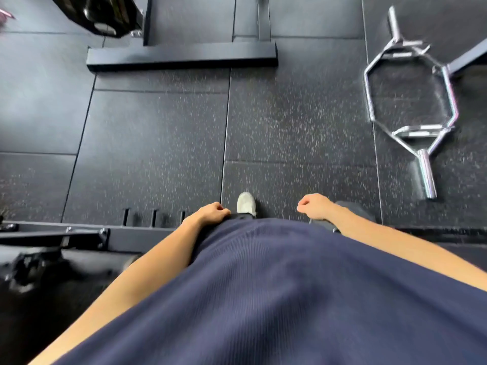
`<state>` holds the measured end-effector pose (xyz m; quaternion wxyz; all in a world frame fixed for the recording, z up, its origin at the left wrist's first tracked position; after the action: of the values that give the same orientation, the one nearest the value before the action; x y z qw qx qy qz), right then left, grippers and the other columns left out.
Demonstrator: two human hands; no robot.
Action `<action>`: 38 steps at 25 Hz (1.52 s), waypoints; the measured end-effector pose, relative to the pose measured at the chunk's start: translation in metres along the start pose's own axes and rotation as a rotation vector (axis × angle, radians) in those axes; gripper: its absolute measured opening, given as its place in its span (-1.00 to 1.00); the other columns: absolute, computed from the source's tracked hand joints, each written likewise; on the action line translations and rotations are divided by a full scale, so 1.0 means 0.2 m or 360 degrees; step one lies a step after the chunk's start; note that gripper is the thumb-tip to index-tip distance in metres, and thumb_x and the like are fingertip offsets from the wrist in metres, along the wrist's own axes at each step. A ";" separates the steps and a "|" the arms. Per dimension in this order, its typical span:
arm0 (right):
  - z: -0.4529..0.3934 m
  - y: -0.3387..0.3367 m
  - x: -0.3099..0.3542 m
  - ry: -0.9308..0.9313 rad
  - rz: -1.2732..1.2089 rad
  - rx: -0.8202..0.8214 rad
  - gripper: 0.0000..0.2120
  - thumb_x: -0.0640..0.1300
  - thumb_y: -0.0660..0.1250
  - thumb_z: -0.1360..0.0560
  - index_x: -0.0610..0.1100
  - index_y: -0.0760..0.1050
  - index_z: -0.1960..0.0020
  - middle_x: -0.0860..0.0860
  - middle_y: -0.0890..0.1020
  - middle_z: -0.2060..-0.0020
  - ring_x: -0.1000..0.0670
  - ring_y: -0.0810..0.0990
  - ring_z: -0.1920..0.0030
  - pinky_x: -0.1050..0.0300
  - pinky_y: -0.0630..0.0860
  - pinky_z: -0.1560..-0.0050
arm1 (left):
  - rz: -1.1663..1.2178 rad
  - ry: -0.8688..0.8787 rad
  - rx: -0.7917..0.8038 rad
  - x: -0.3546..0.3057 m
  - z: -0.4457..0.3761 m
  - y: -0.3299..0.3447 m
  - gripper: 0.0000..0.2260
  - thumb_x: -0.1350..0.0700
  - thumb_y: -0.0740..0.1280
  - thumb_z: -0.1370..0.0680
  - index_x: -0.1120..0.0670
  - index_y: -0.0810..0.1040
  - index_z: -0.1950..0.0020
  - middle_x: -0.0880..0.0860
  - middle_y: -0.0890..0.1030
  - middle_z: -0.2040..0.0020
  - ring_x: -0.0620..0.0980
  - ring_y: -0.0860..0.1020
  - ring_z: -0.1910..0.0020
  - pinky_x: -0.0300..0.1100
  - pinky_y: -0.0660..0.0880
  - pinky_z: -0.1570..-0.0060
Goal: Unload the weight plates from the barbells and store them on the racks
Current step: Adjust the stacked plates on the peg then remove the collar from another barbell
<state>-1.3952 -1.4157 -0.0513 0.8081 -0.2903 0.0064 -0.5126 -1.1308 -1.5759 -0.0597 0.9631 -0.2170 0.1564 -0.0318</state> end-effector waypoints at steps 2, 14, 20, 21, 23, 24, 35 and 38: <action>-0.15 -0.23 0.20 -0.0009 0.0003 -0.0042 -0.81 -0.08 0.30 -0.54 -0.09 0.58 -0.10 -0.07 0.66 -0.04 -0.07 0.57 0.05 0.09 0.48 -0.01 | 0.0001 0.0040 -0.0076 -0.11 -0.13 -0.35 -0.66 -0.09 0.22 -0.58 0.12 0.50 -0.21 0.12 0.57 -0.20 0.11 0.52 -0.16 -0.12 0.39 -0.06; -1.18 -1.35 1.28 -0.0211 0.0389 0.0039 -0.74 -0.08 0.27 -0.58 -0.16 0.54 -0.21 -0.12 0.59 -0.19 -0.14 0.54 -0.18 0.03 0.46 -0.17 | 0.0429 0.0009 -0.0416 -0.56 -0.86 -1.66 -0.67 -0.04 0.27 -0.58 0.14 0.52 -0.23 0.11 0.58 -0.18 0.09 0.54 -0.12 -0.15 0.40 -0.03; -1.63 -1.78 2.08 -0.0471 0.0916 0.0256 -0.71 -0.09 0.28 -0.57 -0.16 0.53 -0.25 -0.11 0.58 -0.24 -0.13 0.54 -0.21 0.07 0.43 -0.19 | 0.0692 -0.0331 -0.0365 -0.50 -1.07 -2.05 -0.64 -0.08 0.25 -0.57 0.09 0.51 -0.27 0.10 0.53 -0.31 0.08 0.47 -0.28 -0.18 0.35 -0.20; -1.69 -1.81 2.23 -0.0518 0.1019 0.0296 -0.70 -0.08 0.28 -0.57 -0.17 0.53 -0.26 -0.11 0.57 -0.24 -0.12 0.53 -0.22 0.08 0.42 -0.20 | 0.0798 -0.0375 -0.0399 -0.48 -1.09 -2.10 -0.64 -0.08 0.25 -0.57 0.08 0.51 -0.27 0.10 0.53 -0.31 0.07 0.47 -0.28 -0.18 0.35 -0.20; -1.80 -1.83 2.49 -0.0594 0.1172 0.0350 -0.69 -0.08 0.28 -0.58 -0.17 0.52 -0.27 -0.11 0.57 -0.25 -0.12 0.53 -0.23 0.10 0.41 -0.20 | 0.0951 -0.0439 -0.0454 -0.42 -1.12 -2.17 -0.65 -0.08 0.25 -0.56 0.07 0.50 -0.26 0.10 0.53 -0.30 0.08 0.48 -0.27 -0.16 0.35 -0.21; -1.87 -1.83 2.64 -0.0632 0.1268 0.0377 -0.68 -0.07 0.28 -0.58 -0.16 0.51 -0.28 -0.10 0.57 -0.26 -0.12 0.53 -0.24 0.11 0.41 -0.20 | 0.1004 -0.0480 -0.0459 -0.37 -1.15 -2.21 -0.65 -0.09 0.25 -0.56 0.06 0.50 -0.25 0.09 0.53 -0.30 0.08 0.48 -0.26 -0.15 0.35 -0.21; -2.29 -1.47 4.43 -0.1052 0.1627 0.0462 -0.72 -0.13 0.30 -0.53 -0.18 0.56 -0.21 -0.12 0.62 -0.19 -0.12 0.56 -0.20 0.09 0.44 -0.23 | 0.1412 -0.0705 -0.0493 0.56 -1.34 -3.19 -0.67 -0.16 0.20 -0.55 -0.02 0.51 -0.21 -0.01 0.54 -0.23 0.02 0.50 -0.12 -0.09 0.41 -0.17; -2.31 -1.38 4.85 -0.1148 0.1629 0.0475 -0.71 -0.13 0.30 -0.54 -0.19 0.56 -0.23 -0.13 0.61 -0.22 -0.13 0.54 -0.23 0.08 0.43 -0.25 | 0.1482 -0.0730 -0.0547 0.79 -1.34 -3.47 -0.68 -0.16 0.19 -0.56 -0.01 0.51 -0.20 0.01 0.56 -0.17 0.02 0.52 -0.04 -0.10 0.42 -0.05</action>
<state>-1.3040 -2.5214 -0.0249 0.9335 -0.2891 -0.1996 0.0722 -1.0602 -2.3332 -0.0383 0.8355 -0.2803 0.0248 0.4720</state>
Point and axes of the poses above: each hand's wrist, its own z-axis away from the middle knuckle, its own y-axis out of the palm, x = y × z, the point moved 4 cm from there along -z, towards the middle knuckle
